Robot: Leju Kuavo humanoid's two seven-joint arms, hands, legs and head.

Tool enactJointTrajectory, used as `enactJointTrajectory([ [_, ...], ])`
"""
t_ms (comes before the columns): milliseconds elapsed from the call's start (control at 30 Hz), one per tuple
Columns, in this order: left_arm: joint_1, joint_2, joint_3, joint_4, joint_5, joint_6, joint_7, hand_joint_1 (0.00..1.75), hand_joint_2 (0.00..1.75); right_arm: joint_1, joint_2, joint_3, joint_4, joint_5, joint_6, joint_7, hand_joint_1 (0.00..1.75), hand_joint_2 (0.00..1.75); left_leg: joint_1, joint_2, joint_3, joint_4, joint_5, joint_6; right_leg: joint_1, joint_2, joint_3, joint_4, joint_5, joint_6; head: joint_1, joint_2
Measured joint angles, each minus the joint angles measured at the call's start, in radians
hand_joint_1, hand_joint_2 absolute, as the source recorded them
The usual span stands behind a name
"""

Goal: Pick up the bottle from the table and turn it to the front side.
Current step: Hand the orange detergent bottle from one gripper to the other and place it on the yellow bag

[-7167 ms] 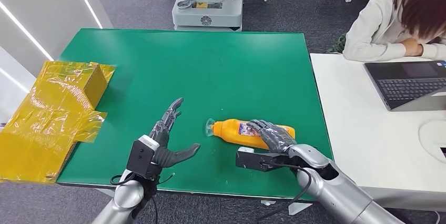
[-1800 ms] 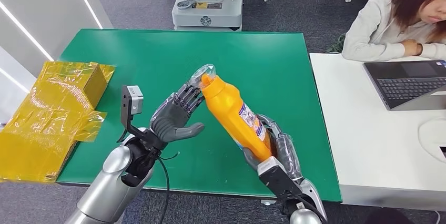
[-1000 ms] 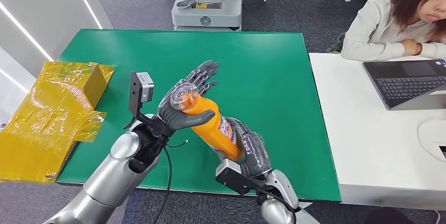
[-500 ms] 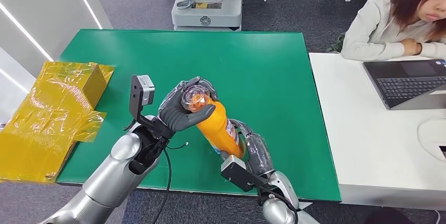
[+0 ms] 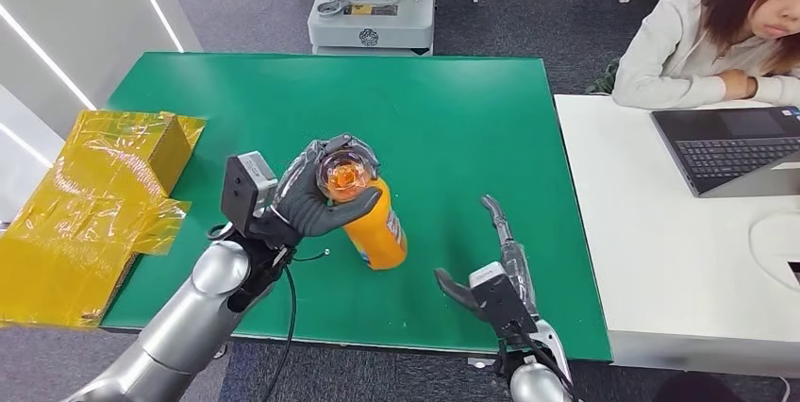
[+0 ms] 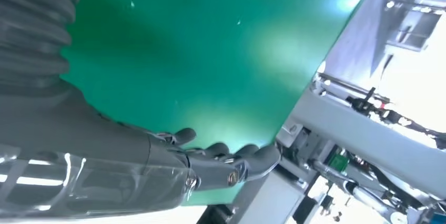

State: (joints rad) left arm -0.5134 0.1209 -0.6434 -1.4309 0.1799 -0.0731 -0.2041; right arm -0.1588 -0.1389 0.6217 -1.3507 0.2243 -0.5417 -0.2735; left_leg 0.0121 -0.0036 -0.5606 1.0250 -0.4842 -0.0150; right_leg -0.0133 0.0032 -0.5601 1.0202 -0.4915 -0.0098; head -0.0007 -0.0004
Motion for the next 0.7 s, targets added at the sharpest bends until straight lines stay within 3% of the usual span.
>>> enactJointTrajectory([
  [233,0.003,0.063,0.026,-0.041,-0.566,0.209,-0.006,1.75,1.75,0.111,-0.015,-0.084,-0.196,0.006,0.046,-0.038,0.0,1.75,0.0,0.0,0.0,0.0,0.0,0.0,0.0,0.0,-0.001,0.002,-0.001,-0.001,0.0,0.0],
  [400,0.025,0.109,0.039,-0.053,-1.014,0.345,0.063,1.75,1.75,0.165,-0.018,-0.113,-0.31,0.034,0.067,-0.079,0.0,1.75,0.0,0.001,0.0,-0.001,0.0,0.0,0.0,0.001,-0.002,0.002,-0.001,-0.001,0.0,0.0],
  [533,0.063,0.142,0.045,-0.054,-1.38,0.389,0.147,1.75,1.75,0.19,-0.018,-0.121,-0.381,0.042,0.074,-0.11,0.0,1.75,0.0,0.001,0.0,-0.001,0.0,0.0,0.0,0.001,-0.002,0.002,-0.001,-0.001,0.0,0.0],
  [700,0.103,0.17,0.058,-0.02,-1.553,0.387,0.214,1.75,1.75,0.224,-0.018,-0.137,-0.45,0.051,0.079,-0.131,0.0,1.75,0.0,0.001,-0.001,-0.001,0.0,0.0,0.0,0.001,-0.002,0.002,-0.001,-0.001,0.0,0.0],
])
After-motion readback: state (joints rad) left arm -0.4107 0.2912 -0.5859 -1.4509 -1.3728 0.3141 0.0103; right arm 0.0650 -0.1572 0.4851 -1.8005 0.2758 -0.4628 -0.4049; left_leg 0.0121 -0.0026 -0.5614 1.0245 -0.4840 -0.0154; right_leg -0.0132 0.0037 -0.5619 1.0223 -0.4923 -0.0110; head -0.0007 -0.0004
